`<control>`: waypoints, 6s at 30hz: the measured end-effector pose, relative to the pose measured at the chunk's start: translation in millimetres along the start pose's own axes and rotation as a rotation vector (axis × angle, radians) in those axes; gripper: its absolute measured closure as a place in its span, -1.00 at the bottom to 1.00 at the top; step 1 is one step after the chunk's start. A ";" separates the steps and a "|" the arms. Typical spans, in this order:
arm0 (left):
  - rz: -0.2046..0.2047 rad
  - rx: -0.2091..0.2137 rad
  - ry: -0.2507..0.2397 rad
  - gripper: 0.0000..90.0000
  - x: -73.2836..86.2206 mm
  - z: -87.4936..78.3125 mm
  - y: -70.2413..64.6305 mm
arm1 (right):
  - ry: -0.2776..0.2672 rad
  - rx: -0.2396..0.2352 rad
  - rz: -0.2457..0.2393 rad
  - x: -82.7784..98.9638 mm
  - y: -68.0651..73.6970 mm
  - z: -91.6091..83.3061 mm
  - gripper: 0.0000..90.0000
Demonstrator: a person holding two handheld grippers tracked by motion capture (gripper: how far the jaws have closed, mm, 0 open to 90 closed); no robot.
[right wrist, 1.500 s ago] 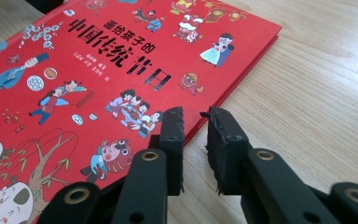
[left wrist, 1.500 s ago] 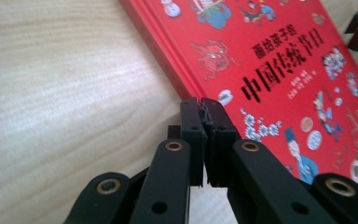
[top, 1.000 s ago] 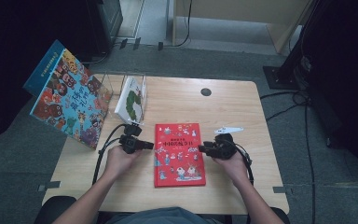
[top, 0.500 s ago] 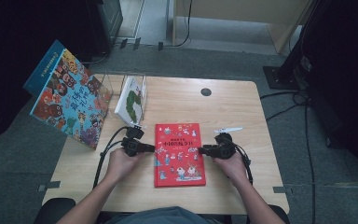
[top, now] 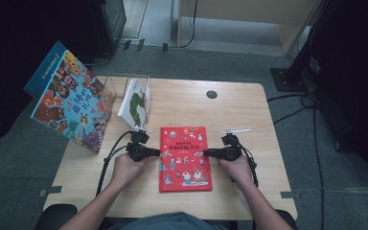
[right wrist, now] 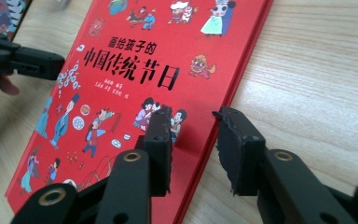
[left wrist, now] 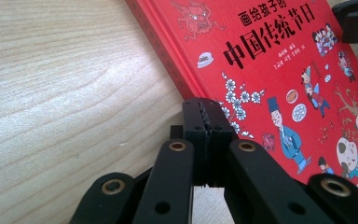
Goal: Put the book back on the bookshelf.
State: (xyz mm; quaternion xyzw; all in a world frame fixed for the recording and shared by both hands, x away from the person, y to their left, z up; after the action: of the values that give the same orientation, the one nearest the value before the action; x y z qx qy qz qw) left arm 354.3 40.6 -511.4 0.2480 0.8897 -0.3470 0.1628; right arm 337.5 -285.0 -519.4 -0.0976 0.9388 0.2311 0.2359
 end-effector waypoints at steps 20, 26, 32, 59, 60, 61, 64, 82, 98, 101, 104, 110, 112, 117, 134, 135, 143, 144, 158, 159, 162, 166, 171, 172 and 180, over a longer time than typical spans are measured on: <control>0.012 0.010 0.015 1.00 5.0 2.2 -9.0 | 0.052 0.039 0.029 -11.1 -2.6 -2.3 0.59; 0.007 0.015 0.012 1.00 5.1 2.3 -8.5 | 0.072 0.024 0.045 -13.5 -5.2 0.5 0.57; 0.011 0.005 0.009 1.00 5.6 2.6 -9.9 | 0.112 0.035 0.090 -18.3 -4.5 -0.1 0.64; 0.020 0.061 -0.015 1.00 6.3 8.0 -18.9 | 0.072 0.034 -0.179 -76.1 52.0 -45.2 0.58; 0.020 0.060 -0.015 1.00 6.3 8.1 -18.9 | 0.070 0.034 -0.189 -77.5 54.9 -45.8 0.58; 0.019 0.061 -0.014 1.00 6.3 8.0 -18.8 | 0.071 0.034 -0.197 -79.3 59.4 -47.1 0.58; 0.021 0.065 -0.016 1.00 6.2 7.9 -18.1 | 0.079 0.040 -0.227 -86.6 74.8 -50.1 0.60; -0.007 0.070 -0.025 0.90 5.2 6.6 -14.2 | 0.212 0.050 -0.349 -116.3 122.5 -38.6 0.75; -0.026 0.049 -0.052 0.46 0.4 -7.0 -4.8 | 0.287 0.082 -0.394 -125.3 142.1 -41.5 0.91; -0.016 0.044 -0.053 0.40 0.2 -7.2 -4.8 | 0.272 0.088 -0.408 -124.3 143.4 -40.9 0.89; -0.012 0.039 -0.058 0.36 0.0 -7.5 -4.5 | 0.263 0.098 -0.419 -123.2 144.2 -39.7 0.85; -0.011 0.037 -0.064 0.28 -0.5 -8.8 -3.6 | 0.285 0.118 -0.428 -122.1 149.6 -29.7 0.84; -0.010 0.039 -0.067 0.26 -0.5 -9.6 -3.4 | 0.301 0.115 -0.435 -122.1 153.5 -24.9 0.86; -0.008 0.039 -0.073 0.21 -0.6 -10.8 -2.8 | 0.320 0.107 -0.429 -125.9 155.2 -22.7 0.91; -0.002 0.068 -0.093 0.09 -3.5 -15.5 -5.4 | 0.300 0.061 -0.419 -144.2 156.6 -57.8 0.96; -0.002 0.071 -0.096 0.09 -4.2 -16.0 -6.1 | 0.297 0.057 -0.418 -145.2 156.7 -59.7 0.96; 0.027 0.087 -0.108 0.01 -14.0 -19.3 -17.5 | 0.278 0.054 -0.424 -156.2 159.5 -77.4 0.96; 0.045 0.076 -0.107 0.00 -15.2 -19.4 -20.1 | 0.274 0.053 -0.426 -157.8 159.6 -79.5 0.96; 0.045 0.165 -0.169 -0.12 -34.3 -24.5 -33.2 | 0.260 0.051 -0.435 -167.4 163.1 -94.4 0.96; 0.035 0.171 -0.176 -0.13 -35.3 -24.0 -33.0 | 0.258 0.050 -0.433 -166.6 163.2 -94.0 0.96; 0.006 0.221 -0.174 -0.21 -37.0 -22.2 -29.7 | 0.248 0.049 -0.429 -164.5 161.8 -93.6 0.96; -0.012 0.275 -0.160 -0.26 -39.1 -23.2 -26.3 | 0.232 0.046 -0.456 -155.0 166.5 -95.9 0.95; 0.001 0.274 -0.200 -0.33 -42.6 -30.9 -31.7 | 0.191 0.029 -0.463 -151.0 167.9 -105.5 0.94; 0.005 0.272 -0.210 -0.39 -42.8 -32.8 -32.1 | 0.186 0.022 -0.459 -151.3 166.2 -107.1 0.94; 0.077 0.276 -0.223 -0.63 -44.5 -37.4 -30.8 | 0.161 -0.043 -0.424 -151.2 158.1 -112.5 0.95</control>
State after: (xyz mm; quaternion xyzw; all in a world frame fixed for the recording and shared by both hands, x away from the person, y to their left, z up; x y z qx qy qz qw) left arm 369.5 32.4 -447.9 0.2618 0.7999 -0.4845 0.2382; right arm 378.0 -189.7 -296.3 -0.3157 0.9080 0.1880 0.2011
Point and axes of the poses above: each handheld gripper's, and its own axes: z roughly forward along the jaws, x roughly out of its underside, y roughly to its left, the point moved 1 cm from there along z, roughly forward along the jaws, and after that the axes turned 10 degrees about x, right-handed, at the moved point
